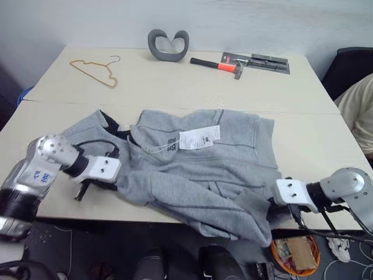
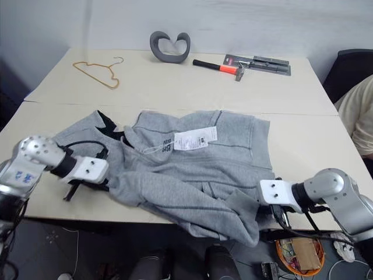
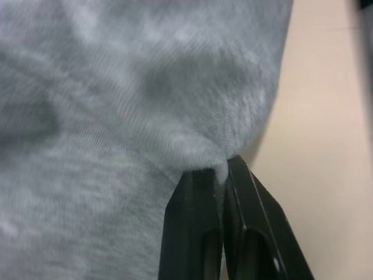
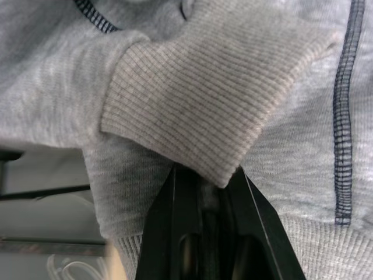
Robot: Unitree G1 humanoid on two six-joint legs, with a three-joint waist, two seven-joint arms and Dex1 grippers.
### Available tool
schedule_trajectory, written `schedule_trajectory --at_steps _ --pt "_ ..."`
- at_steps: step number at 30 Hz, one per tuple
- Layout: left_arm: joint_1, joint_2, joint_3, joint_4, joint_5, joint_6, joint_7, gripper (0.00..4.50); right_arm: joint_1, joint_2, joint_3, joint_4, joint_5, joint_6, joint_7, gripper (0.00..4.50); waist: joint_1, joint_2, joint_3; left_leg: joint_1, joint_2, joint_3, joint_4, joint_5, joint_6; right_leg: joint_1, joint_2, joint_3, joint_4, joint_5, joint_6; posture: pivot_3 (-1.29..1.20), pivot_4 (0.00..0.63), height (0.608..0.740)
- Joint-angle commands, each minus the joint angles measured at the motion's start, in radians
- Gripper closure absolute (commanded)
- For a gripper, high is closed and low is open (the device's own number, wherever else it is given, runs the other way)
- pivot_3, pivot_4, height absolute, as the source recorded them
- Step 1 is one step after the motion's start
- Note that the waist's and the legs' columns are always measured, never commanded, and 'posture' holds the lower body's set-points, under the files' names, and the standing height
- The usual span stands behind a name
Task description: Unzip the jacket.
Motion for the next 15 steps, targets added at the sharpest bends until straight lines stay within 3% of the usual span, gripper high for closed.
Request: schedule_trajectory --at_steps 1,4,9,10,15 --pt "0.133 0.063 0.066 -0.171 -0.043 0.099 0.012 4.47 0.110 -0.051 -0.074 -0.065 0.026 -0.015 0.023 4.50 0.001 0.000 0.000 0.000 0.000 -0.001 0.000 0.000 0.000 0.001 0.000 0.000 -0.001 0.000 0.000 0.00 0.150 0.740" --pt "0.197 0.066 0.100 -0.232 -0.038 0.155 0.079 4.47 0.161 -0.039 -0.113 -0.080 0.005 -0.050 -0.027 4.50 0.001 0.000 0.000 0.001 0.000 -0.002 0.001 -0.001 0.001 0.004 0.000 -0.001 -0.004 0.000 0.000 0.00 0.150 0.740" --pt "0.135 -0.029 0.091 -0.200 -0.001 0.209 0.231 4.47 0.114 0.047 -0.114 -0.072 -0.009 -0.051 -0.152 4.50 0.000 0.000 0.000 0.005 -0.001 -0.002 0.001 -0.001 0.001 0.006 -0.001 -0.001 -0.001 0.000 0.000 0.00 0.150 0.740" --pt "0.117 -0.048 0.090 -0.191 -0.002 0.218 0.246 4.26 0.100 0.055 -0.113 -0.071 -0.008 -0.046 -0.160 3.78 0.000 0.000 0.000 0.005 -0.001 -0.002 0.001 -0.001 0.001 0.006 -0.001 -0.001 -0.001 0.000 0.000 0.00 0.150 0.740" --pt "0.142 -0.014 0.114 -0.223 -0.066 0.260 0.171 2.84 0.079 0.043 -0.134 -0.093 -0.016 -0.027 -0.174 2.16 -0.006 0.000 0.000 0.004 0.000 -0.002 0.000 0.000 -0.001 0.003 0.001 0.000 0.000 0.000 -0.001 0.00 0.150 0.740"
